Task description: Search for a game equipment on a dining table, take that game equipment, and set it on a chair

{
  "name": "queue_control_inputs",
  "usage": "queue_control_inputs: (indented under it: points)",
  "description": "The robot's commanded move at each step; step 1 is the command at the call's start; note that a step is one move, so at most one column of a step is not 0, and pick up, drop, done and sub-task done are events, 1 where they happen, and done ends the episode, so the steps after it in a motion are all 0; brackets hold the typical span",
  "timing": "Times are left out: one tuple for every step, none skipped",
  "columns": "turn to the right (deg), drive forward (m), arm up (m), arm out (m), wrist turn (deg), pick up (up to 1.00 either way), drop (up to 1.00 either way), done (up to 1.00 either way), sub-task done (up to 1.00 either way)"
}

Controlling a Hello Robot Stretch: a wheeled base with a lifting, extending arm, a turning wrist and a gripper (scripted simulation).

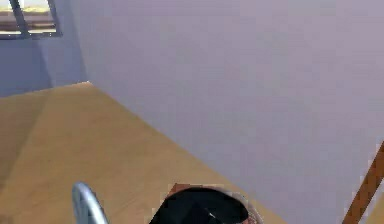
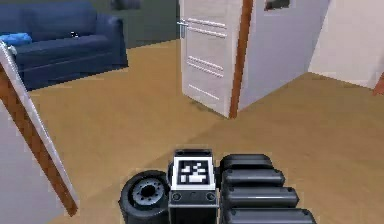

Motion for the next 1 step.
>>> queue_control_inputs:
  points:
    - [45.0, 0.00, 0.00, 0.00, 0.0, 0.00, 0.00, 0.00, 0.00]
